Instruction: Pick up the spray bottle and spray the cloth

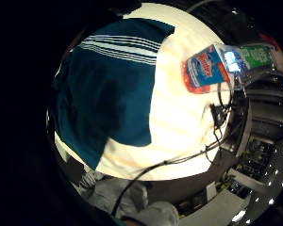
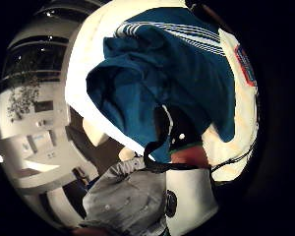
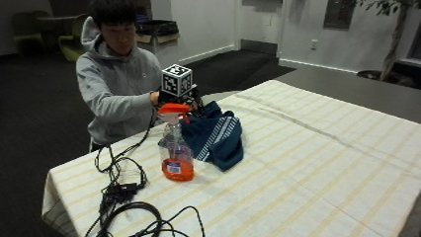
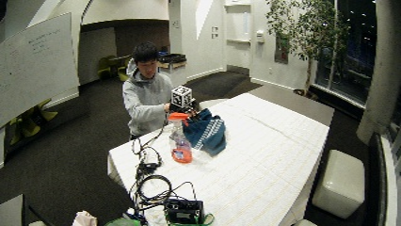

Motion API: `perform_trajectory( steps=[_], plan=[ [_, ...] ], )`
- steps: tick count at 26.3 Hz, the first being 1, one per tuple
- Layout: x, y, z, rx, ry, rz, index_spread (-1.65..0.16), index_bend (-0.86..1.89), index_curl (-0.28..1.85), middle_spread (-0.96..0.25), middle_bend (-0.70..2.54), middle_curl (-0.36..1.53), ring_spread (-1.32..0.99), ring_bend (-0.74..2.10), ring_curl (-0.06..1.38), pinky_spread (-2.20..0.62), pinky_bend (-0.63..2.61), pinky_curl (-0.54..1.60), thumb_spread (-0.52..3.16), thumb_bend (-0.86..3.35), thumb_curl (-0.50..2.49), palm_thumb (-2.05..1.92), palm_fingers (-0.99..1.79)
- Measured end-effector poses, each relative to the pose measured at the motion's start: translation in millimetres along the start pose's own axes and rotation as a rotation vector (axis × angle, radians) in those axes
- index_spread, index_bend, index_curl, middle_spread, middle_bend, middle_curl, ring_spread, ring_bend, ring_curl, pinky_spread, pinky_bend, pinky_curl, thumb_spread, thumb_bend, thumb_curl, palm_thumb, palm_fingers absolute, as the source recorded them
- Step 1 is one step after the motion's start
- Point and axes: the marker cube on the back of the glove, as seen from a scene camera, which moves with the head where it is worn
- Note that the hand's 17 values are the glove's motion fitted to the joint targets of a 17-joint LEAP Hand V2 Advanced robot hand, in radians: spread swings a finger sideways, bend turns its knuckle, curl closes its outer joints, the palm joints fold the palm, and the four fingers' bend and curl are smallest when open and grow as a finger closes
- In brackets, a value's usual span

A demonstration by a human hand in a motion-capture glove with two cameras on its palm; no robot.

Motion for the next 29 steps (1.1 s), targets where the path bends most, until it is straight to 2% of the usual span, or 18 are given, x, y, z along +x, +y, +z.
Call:
perform_trajectory(
  steps=[5,11,20,29],
  plan=[
    [2,3,-7,0.02,0.014,-0.01,-0.25,0.31,0.16,-0.02,0.36,0.14,0.0,0.14,0.04,0.15,0.31,0.13,0.63,0.31,0.14,0.54,0.38],
    [1,13,-11,0.052,0.003,-0.011,-0.3,0.29,0.22,-0.03,0.37,0.19,0.0,0.15,0.05,0.19,0.3,0.17,0.84,0.28,0.18,0.58,0.36],
    [17,35,-9,0.099,-0.046,0.007,-0.33,0.26,0.27,-0.03,0.36,0.24,0.01,0.16,0.07,0.21,0.28,0.22,0.98,0.21,0.23,0.61,0.36],
    [72,81,-2,0.279,-0.189,0.138,-0.32,0.17,0.29,-0.03,0.35,0.27,0.01,0.18,0.1,0.22,0.29,0.25,1.03,0.14,0.26,0.63,0.35]
  ],
)
